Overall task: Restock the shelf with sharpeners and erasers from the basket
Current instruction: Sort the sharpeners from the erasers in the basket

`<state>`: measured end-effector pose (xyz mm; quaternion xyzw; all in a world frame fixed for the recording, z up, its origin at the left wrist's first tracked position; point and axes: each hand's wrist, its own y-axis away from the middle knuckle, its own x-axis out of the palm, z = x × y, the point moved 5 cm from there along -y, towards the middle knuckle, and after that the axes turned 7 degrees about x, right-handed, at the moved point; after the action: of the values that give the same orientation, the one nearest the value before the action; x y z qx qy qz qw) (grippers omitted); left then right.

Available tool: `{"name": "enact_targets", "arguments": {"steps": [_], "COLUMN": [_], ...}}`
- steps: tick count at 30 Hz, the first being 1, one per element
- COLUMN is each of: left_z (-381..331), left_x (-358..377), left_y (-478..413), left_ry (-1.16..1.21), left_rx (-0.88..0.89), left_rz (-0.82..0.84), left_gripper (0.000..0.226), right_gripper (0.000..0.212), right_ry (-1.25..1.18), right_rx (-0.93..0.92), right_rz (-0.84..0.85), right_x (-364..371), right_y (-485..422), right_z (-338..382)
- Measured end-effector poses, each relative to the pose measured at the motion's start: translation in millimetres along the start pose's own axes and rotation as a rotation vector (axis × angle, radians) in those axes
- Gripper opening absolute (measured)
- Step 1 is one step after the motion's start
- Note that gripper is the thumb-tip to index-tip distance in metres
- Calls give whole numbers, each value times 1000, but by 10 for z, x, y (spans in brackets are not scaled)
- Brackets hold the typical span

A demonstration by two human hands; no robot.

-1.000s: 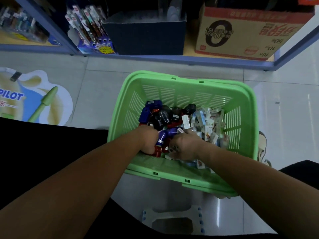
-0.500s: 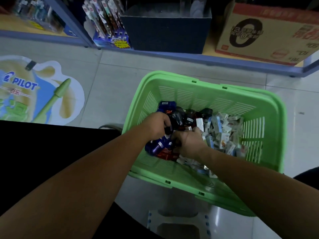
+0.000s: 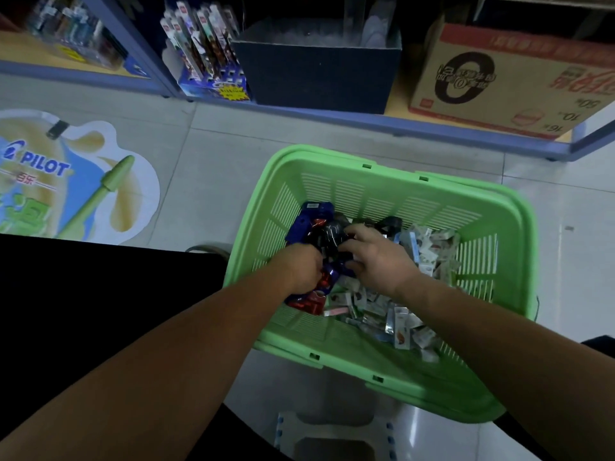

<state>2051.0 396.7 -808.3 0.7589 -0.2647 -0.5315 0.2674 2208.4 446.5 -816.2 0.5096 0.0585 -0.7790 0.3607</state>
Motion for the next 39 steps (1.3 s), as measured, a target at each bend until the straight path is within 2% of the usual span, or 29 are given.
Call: {"name": "enact_targets", "arguments": {"steps": [2,4,8,11,12,14,17,22,26,31,35,39], "left_z": [-45,-62,-41,-14,-17,-8,6,-14,-5,-23,-14,-49], "left_x": [111,154,245,326,326,310,214,126,143,154,188,223], "left_y": [-21,-69,-163,-227,-240,-291,-357,-377,-386,-365,-408,-451], "left_ry": [-140,-205,-304,-289,-294,-312,-308,-392,-374,-471,-468,-545], "left_rx": [-5,-46,-45,25,38,43,26,67,41,130,186,186], "left_rz": [-14,-49,-51,-22,0,15,-9,-40,-72,-31,-55,-1], "left_gripper": [24,37,27,61,67,62,53,52,53,54,55,44], "right_gripper": [29,34,46,63,71,80,75,75,75,68,58,43], "right_ry": [45,56,141,184,211,246,210,176,174,151,117,80], "right_rx": [42,136,185,196,198,208,225,232,229,202,160,126], "right_rz": [-117,-169,-88,23,68,138,106,112,101,107,108,40], "right_x": [-104,-219,-211,-165,-161,-157,-169,-204,-211,-222,-253,-345], "right_y": [-7,-3,12,-40,-63,-102,-117,-131,-117,-113,-91,-54], "right_z": [-127,-241,-264,-222,-216,-206,-218,-253,-241,-256,-265,-247]}}
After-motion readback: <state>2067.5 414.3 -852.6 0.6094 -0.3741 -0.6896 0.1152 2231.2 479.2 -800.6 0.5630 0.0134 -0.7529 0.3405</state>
